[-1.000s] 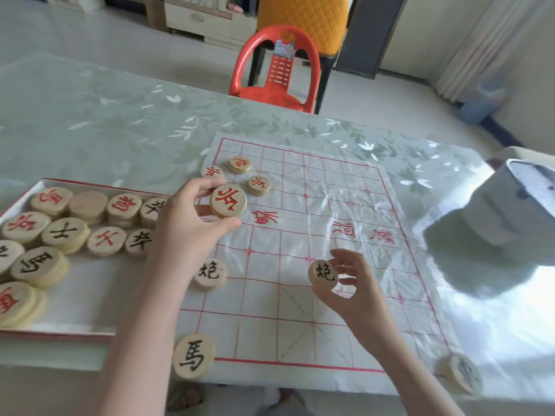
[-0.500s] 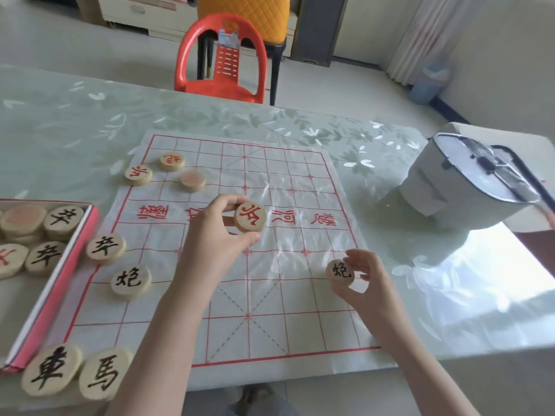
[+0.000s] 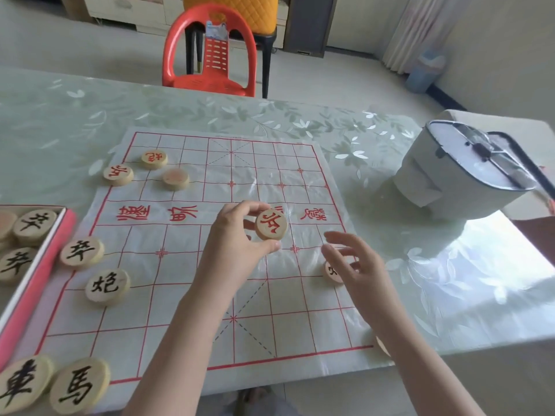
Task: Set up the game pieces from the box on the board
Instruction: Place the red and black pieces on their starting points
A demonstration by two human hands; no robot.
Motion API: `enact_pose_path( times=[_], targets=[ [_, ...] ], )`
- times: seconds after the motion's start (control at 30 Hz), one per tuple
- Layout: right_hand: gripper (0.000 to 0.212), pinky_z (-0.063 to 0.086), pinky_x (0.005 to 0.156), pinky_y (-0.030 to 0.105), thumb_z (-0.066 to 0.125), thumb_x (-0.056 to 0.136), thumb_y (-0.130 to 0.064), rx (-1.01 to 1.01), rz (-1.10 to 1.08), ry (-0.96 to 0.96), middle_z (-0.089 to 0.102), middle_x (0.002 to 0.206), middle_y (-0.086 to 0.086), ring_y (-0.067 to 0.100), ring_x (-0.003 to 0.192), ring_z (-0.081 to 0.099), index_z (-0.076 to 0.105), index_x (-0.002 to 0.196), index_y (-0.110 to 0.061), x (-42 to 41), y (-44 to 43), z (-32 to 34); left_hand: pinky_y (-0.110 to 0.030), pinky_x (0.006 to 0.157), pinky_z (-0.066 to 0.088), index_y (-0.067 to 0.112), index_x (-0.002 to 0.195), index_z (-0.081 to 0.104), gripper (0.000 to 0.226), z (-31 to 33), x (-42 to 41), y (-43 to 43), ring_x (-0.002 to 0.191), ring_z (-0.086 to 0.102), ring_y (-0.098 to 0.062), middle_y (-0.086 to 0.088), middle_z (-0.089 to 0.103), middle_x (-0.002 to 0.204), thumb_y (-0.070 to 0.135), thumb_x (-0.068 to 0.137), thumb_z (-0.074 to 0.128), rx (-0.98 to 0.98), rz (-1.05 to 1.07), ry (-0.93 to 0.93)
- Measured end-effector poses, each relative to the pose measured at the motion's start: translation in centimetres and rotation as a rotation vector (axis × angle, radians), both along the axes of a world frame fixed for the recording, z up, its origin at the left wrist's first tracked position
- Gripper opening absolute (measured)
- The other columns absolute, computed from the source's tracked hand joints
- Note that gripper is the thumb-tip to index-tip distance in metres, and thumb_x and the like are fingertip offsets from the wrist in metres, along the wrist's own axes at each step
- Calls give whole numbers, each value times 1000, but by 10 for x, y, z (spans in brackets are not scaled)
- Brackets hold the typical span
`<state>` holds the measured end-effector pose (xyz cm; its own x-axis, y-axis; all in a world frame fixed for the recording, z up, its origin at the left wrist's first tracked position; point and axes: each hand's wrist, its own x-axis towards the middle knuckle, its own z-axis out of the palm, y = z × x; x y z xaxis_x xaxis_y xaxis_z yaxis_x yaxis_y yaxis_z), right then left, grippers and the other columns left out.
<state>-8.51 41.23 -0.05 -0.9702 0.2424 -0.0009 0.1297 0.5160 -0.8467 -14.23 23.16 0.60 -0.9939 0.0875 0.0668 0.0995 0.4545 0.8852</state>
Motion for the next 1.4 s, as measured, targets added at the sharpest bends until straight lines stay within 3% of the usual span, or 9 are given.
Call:
enact_pose_path(
  times=[0.13, 0.37, 0.6, 0.83, 0.93, 1.03, 1.13, 1.3, 1.4],
  targets=[
    [23, 45, 53, 20, 55, 91, -22, -340, 126, -49, 70, 87, 3, 12, 67, 63, 62, 111, -12, -27, -27, 15, -6, 68, 44, 29, 105, 59, 49, 1, 1, 8, 84, 52, 10, 9, 57, 108, 15, 64, 81, -14, -63, 21],
    [23, 47, 45, 18, 62, 86, -6, -301, 36, -14, 66, 73, 5, 5, 49, 58, 60, 109, -3, -72, -19, 9, -17, 82, 45, 30, 119, 54, 57, -2, -2, -8, 96, 55, -1, 15, 57, 109, 18, 69, 78, -33, -23, 22],
    [28, 54, 62, 30, 59, 86, -6, -180, -134, -29, 63, 72, 7, 17, 55, 58, 57, 114, -3, -144, 9, 2, -9, 76, 41, 33, 111, 59, 44, -6, -7, -18, 92, 55, 5, 15, 62, 105, 12, 75, 73, -27, 7, 10],
    [29, 52, 46, 20, 57, 86, -4, -147, -47, -101, 63, 81, 16, 7, 43, 57, 55, 114, 6, -187, -19, -16, -18, 82, 44, 27, 115, 59, 42, -5, -10, -29, 95, 58, -2, 13, 63, 107, 11, 77, 71, -50, 54, 4],
    [33, 45, 38, 15, 57, 87, -8, -29, -80, -125, 63, 87, 17, 4, 38, 55, 54, 117, 3, -198, -20, -26, -20, 83, 45, 28, 112, 60, 41, -4, -9, -36, 95, 57, -1, 14, 63, 105, 12, 76, 71, -50, 76, 1],
    [38, 46, 44, 15, 60, 86, -20, 108, -119, -99, 55, 116, 14, 18, 68, 65, 52, 120, -3, -201, -18, -36, -20, 82, 46, 29, 111, 60, 39, -3, -9, -47, 94, 57, 0, 17, 62, 104, 13, 77, 70, -61, 98, 1],
    [31, 44, 62, 26, 55, 86, -23, 100, -131, -31, 53, 121, 12, 28, 88, 60, 54, 114, -10, -192, -24, -31, -16, 78, 46, 27, 112, 60, 39, 1, -9, -59, 94, 57, 0, 15, 63, 104, 12, 77, 70, -46, 112, -7],
    [18, 36, 37, 15, 52, 89, -9, -70, 42, 32, 63, 98, 2, 1, 49, 61, 62, 103, -12, -141, -85, -7, -11, 72, 45, 24, 109, 63, 36, 3, -4, -101, 92, 60, -5, 10, 65, 102, 8, 77, 69, -12, 232, -4],
    [16, 38, 43, 17, 53, 89, -9, -122, 247, 28, 67, 97, -4, 8, 59, 66, 64, 100, -15, -98, -138, 2, -27, 85, 50, 22, 107, 63, 34, -1, 1, -137, 95, 61, -11, 8, 66, 103, 6, 77, 67, -37, 359, 22]
  ],
)
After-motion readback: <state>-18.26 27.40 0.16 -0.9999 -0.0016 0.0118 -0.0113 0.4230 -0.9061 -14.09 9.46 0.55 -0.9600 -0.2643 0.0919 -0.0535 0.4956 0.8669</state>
